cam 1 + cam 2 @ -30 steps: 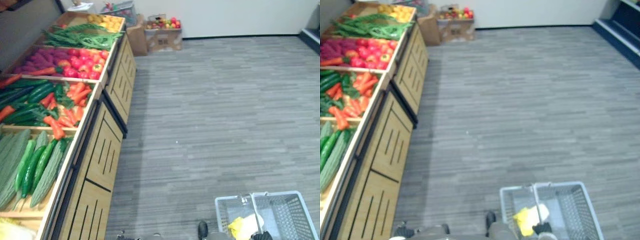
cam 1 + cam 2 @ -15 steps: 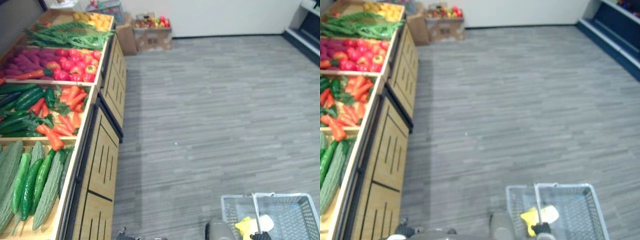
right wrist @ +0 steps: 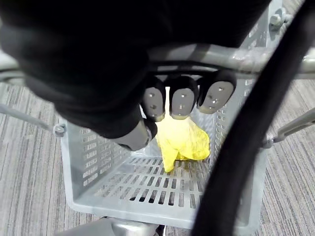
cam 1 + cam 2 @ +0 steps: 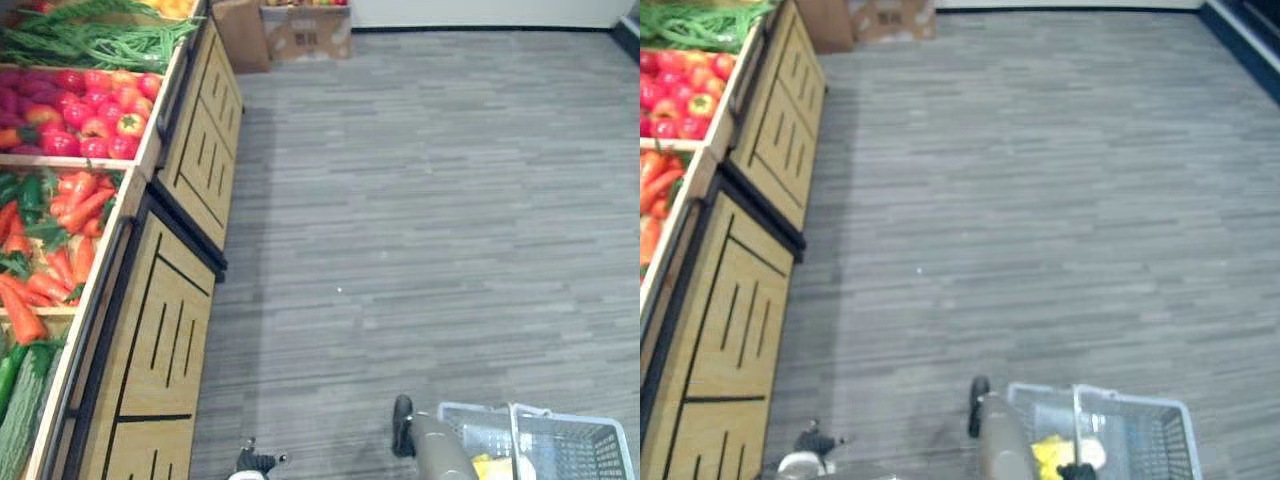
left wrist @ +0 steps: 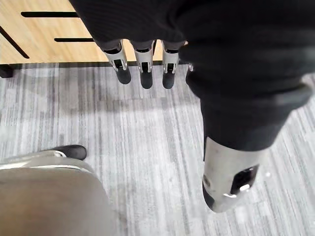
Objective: Pick vegetable in the basket
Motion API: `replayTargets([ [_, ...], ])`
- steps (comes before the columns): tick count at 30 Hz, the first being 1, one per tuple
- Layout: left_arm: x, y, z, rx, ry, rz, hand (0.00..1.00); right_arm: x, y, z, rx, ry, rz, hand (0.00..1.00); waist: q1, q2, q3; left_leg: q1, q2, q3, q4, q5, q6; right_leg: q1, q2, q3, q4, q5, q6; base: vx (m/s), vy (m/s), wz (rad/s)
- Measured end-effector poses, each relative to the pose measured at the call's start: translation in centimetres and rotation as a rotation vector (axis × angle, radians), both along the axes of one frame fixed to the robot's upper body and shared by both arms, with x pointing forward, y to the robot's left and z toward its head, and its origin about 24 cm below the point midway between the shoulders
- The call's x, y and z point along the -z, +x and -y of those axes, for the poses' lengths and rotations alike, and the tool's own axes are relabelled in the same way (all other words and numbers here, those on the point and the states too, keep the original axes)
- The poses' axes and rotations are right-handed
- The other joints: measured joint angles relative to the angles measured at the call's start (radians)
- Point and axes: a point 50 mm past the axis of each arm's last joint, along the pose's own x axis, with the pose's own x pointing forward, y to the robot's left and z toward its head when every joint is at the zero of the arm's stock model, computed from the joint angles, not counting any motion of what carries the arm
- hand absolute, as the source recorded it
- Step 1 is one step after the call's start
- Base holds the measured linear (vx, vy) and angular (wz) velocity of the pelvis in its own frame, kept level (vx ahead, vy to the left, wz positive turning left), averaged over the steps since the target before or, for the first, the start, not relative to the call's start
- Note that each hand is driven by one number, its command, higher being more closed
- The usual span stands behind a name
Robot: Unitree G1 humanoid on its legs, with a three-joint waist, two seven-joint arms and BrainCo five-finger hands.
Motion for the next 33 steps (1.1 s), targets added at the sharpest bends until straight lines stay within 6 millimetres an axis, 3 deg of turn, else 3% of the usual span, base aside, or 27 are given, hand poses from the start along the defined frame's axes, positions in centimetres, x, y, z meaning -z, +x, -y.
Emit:
replayTargets([
  [1,-0.1,0.1,-0.1,-0.006,0.001,0.008,0.00,0.0,-0.1,0.0,0.002,-0.001,-0.002,1.00,0.000,0.000,0.000,-0.026,0.004,-0.006,0.068,0.033,-0.001,0.026,-0.001,-0.011,-0.007,-0.011,0.000,0.42,-0.264,0.68],
  [2,-0.2,0.3,-0.3,-0.019,0.005,0.022,0.00,0.0,-0.2,0.1,0.000,-0.005,-0.001,1.00,0.000,-0.007,0.003,-0.096,0.018,0.000,0.227,0.113,0.003,0.084,-0.005,-0.031,-0.034,-0.034,-0.001,0.30,-0.186,0.43],
  [3,-0.2,0.3,-0.2,-0.018,0.004,0.022,0.00,-0.1,-0.2,0.1,0.001,-0.007,0.000,1.00,0.003,-0.016,0.009,-0.128,0.029,0.003,0.313,0.123,-0.004,0.112,-0.006,-0.040,-0.055,-0.040,-0.005,0.39,-0.214,0.41],
  [4,-0.3,0.4,-0.4,-0.022,0.007,0.032,0.00,-0.1,0.0,0.0,-0.002,-0.009,0.007,1.00,0.008,-0.013,0.009,-0.200,0.035,0.012,0.468,0.076,-0.023,0.171,-0.002,-0.048,-0.088,-0.044,-0.011,0.35,-0.157,0.23],
  [5,-0.4,0.6,-0.5,-0.033,0.005,0.042,0.00,-0.3,0.6,0.2,-0.019,-0.023,0.025,1.00,0.011,-0.015,0.010,-0.257,0.020,0.029,0.564,0.022,-0.017,0.224,-0.002,-0.051,-0.128,-0.050,-0.008,0.32,-0.132,0.16],
  [7,-0.5,0.8,-0.4,-0.048,-0.002,0.059,0.00,-0.5,1.5,0.2,-0.032,-0.030,0.050,1.00,0.023,-0.016,0.010,-0.349,-0.009,0.082,0.598,-0.062,-0.009,0.294,-0.003,-0.062,-0.177,-0.049,-0.007,0.23,-0.027,0.09],
  [10,-0.7,1.0,-0.5,-0.047,0.003,0.070,0.00,-0.7,2.6,0.1,-0.042,-0.031,0.082,1.00,0.049,-0.023,0.013,-0.424,-0.025,0.182,0.469,-0.099,0.024,0.357,-0.009,-0.079,-0.230,-0.047,0.008,0.18,0.050,0.12],
  [11,-0.7,1.0,-0.6,-0.047,0.007,0.069,0.00,-0.8,2.8,0.1,-0.043,-0.037,0.092,1.00,0.059,-0.029,0.011,-0.424,-0.041,0.227,0.323,-0.097,0.043,0.381,-0.020,-0.088,-0.252,-0.051,0.028,0.21,0.128,0.29],
  [12,-0.6,0.8,-0.5,-0.046,0.012,0.062,0.00,-1.0,3.1,0.2,-0.048,-0.046,0.102,1.00,0.059,-0.031,0.010,-0.422,-0.063,0.248,0.145,-0.074,0.074,0.413,-0.033,-0.106,-0.274,-0.059,0.049,0.28,0.176,0.35],
  [13,-0.6,0.6,-0.6,-0.049,0.017,0.058,0.00,-1.0,3.2,0.3,-0.053,-0.052,0.105,1.00,0.058,-0.031,0.010,-0.419,-0.071,0.255,0.063,-0.055,0.083,0.427,-0.038,-0.115,-0.283,-0.066,0.056,0.31,0.225,0.44],
  [15,-0.5,0.1,-0.7,-0.059,0.026,0.046,0.00,-1.0,3.3,0.0,-0.075,-0.057,0.107,1.00,0.064,-0.036,0.008,-0.426,-0.078,0.307,-0.124,0.068,0.094,0.468,-0.068,-0.141,-0.296,-0.090,0.102,0.36,0.286,0.39],
  [16,-0.4,-0.2,-0.7,-0.063,0.026,0.039,0.00,-1.0,3.3,-0.2,-0.087,-0.054,0.104,1.00,0.067,-0.043,0.004,-0.422,-0.083,0.332,-0.124,0.106,0.101,0.479,-0.078,-0.142,-0.295,-0.096,0.109,0.32,0.229,0.30],
  [17,-0.4,-0.5,-0.7,-0.070,0.029,0.033,0.00,-0.9,3.3,-0.3,-0.104,-0.052,0.100,1.00,0.070,-0.044,-0.014,-0.421,-0.097,0.354,-0.124,0.142,0.142,0.486,-0.094,-0.141,-0.300,-0.099,0.111,0.45,0.237,0.31],
  [18,-0.5,-0.5,-1.2,-0.072,0.042,0.033,0.00,-0.8,3.7,-1.2,-0.119,-0.028,0.107,1.00,0.073,-0.074,-0.022,-0.426,-0.132,0.357,-0.105,0.108,0.188,0.483,-0.119,-0.116,-0.297,-0.069,0.104,0.54,0.284,0.32],
  [20,-0.4,-0.7,-1.5,-0.072,0.049,0.025,0.00,-0.7,4.1,-2.2,-0.123,0.001,0.118,1.00,0.085,-0.091,-0.031,-0.426,-0.141,0.357,-0.055,0.080,0.214,0.491,-0.137,-0.065,-0.288,-0.011,0.104,0.50,0.275,0.21],
  [22,-0.5,-1.2,-2.2,-0.069,0.068,0.009,0.00,-0.5,4.0,-3.0,-0.132,0.028,0.120,1.00,0.084,-0.119,-0.061,-0.400,-0.172,0.348,-0.037,0.029,0.227,0.460,-0.166,-0.005,-0.175,0.043,0.159,0.39,0.218,0.20],
  [24,-0.3,-1.7,-2.0,-0.047,0.065,-0.015,0.00,-0.7,4.8,-3.1,-0.147,0.032,0.163,1.00,0.078,-0.125,-0.063,-0.332,-0.200,0.336,-0.068,-0.021,0.224,0.345,-0.212,0.065,0.129,0.108,0.175,0.39,0.242,0.14],
  [25,0.0,-2.5,-2.2,-0.019,0.066,-0.051,0.00,-1.0,5.9,-3.4,-0.179,0.030,0.203,1.00,0.058,-0.124,-0.058,-0.249,-0.220,0.339,-0.108,-0.048,0.212,0.240,-0.247,0.115,0.399,0.215,0.179,0.31,0.199,0.13],
  [26,0.0,-2.9,-2.2,-0.007,0.067,-0.066,0.00,-1.3,6.4,-3.4,-0.194,0.023,0.228,1.00,0.053,-0.122,-0.058,-0.218,-0.227,0.337,-0.115,-0.056,0.210,0.203,-0.256,0.118,0.497,0.212,0.179,0.33,0.176,0.14],
  [27,0.1,-3.3,-2.2,0.016,0.068,-0.082,0.00,-1.6,7.0,-3.4,-0.235,0.011,0.251,1.00,0.050,-0.123,-0.059,-0.150,-0.235,0.330,-0.136,-0.068,0.211,0.151,-0.265,0.103,0.632,0.192,0.155,0.29,0.118,0.14],
  [28,0.1,-3.3,-2.1,0.024,0.069,-0.084,0.00,-1.7,7.2,-3.4,-0.250,0.005,0.258,1.00,0.052,-0.122,-0.058,-0.120,-0.239,0.324,-0.147,-0.073,0.210,0.132,-0.263,0.084,0.669,0.171,0.139,0.42,0.127,0.22],
  [29,0.1,-3.3,-2.1,0.029,0.069,-0.084,0.00,-1.9,7.7,-3.5,-0.256,0.004,0.281,1.00,0.054,-0.121,-0.058,-0.072,-0.245,0.312,-0.170,-0.079,0.206,0.091,-0.251,0.050,0.692,0.094,0.134,0.34,0.068,0.36],
  [31,0.1,-3.1,-2.1,0.023,0.066,-0.077,0.00,-2.1,8.3,-3.5,-0.240,0.009,0.303,1.00,0.047,-0.116,-0.057,-0.027,-0.249,0.272,-0.197,-0.080,0.203,0.038,-0.221,-0.020,0.569,-0.005,0.122,0.37,-0.002,0.62],
  [32,0.1,-3.1,-2.1,0.015,0.064,-0.077,0.00,-2.2,8.5,-3.6,-0.227,0.016,0.311,1.00,0.042,-0.115,-0.054,-0.017,-0.250,0.252,-0.198,-0.083,0.198,0.026,-0.212,-0.043,0.486,-0.016,0.104,0.47,-0.131,0.90],
  [33,0.2,-3.2,-1.7,-0.026,0.046,-0.074,0.00,-2.2,8.5,-3.4,-0.190,0.026,0.316,1.00,0.042,-0.104,-0.046,0.005,-0.240,0.216,-0.199,-0.096,0.178,0.021,-0.183,-0.051,0.278,-0.018,0.097,0.46,-0.210,0.90],
])
